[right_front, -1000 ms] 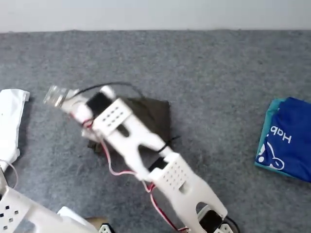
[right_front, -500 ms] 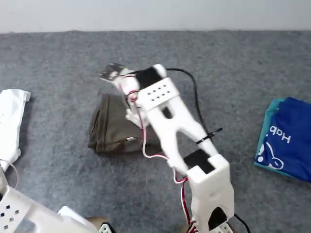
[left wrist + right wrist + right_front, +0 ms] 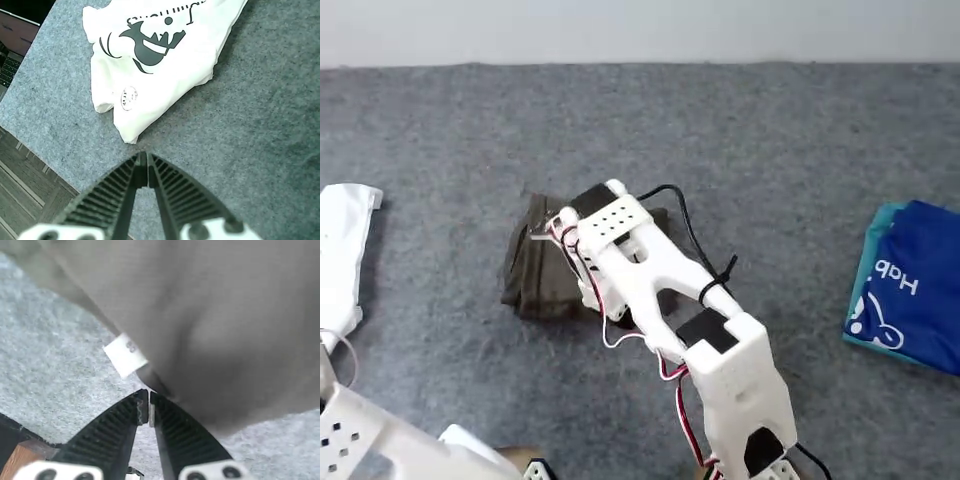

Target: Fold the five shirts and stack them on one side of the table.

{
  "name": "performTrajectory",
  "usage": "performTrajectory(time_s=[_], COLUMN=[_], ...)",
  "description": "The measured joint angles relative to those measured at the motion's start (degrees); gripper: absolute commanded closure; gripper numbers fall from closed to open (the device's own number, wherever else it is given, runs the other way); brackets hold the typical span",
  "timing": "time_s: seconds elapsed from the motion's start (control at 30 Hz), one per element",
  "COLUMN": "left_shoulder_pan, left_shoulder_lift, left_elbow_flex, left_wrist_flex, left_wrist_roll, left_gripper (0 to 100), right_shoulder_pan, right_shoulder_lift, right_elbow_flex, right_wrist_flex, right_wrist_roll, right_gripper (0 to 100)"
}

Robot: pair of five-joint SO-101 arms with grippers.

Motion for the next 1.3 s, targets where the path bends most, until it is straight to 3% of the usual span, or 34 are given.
performTrajectory(time_s=[0.2,0.33,0.5,0.63,0.8,0.97,1.13,1.3], left_shoulder_pan=[2.81,3.16,3.16,3.16,3.16,3.16,3.16,3.16], left_shoulder_lift=[0.0,0.0,0.0,0.0,0.0,0.0,0.0,0.0], left_elbow_flex=[0.0,0.0,-0.44,-1.76,-2.02,-2.02,-2.02,-2.02], left_wrist_flex=[0.53,0.53,1.85,2.02,2.02,2.02,2.02,2.02], left_wrist_roll=[0.0,0.0,0.0,0.0,0.0,0.0,0.0,0.0], left_gripper=[98,98,98,98,98,98,98,98], right_shoulder_pan=[0.97,0.7,-0.35,-5.8,-12.13,-13.98,-9.76,0.09], right_shoulder_lift=[-6.77,-6.86,2.11,8.88,11.34,11.43,11.43,13.36], right_elbow_flex=[-5.63,-6.86,-7.21,-9.76,-16.18,-26.02,-38.77,-45.01], right_wrist_flex=[-1.05,-8.88,-19.43,-22.15,-20.92,-12.04,-3.52,-1.85], right_wrist_roll=[0.0,0.0,0.0,0.0,0.0,0.0,0.0,0.0], right_gripper=[98.4,98.4,98.7,98.7,98.7,98.7,98.7,98.6])
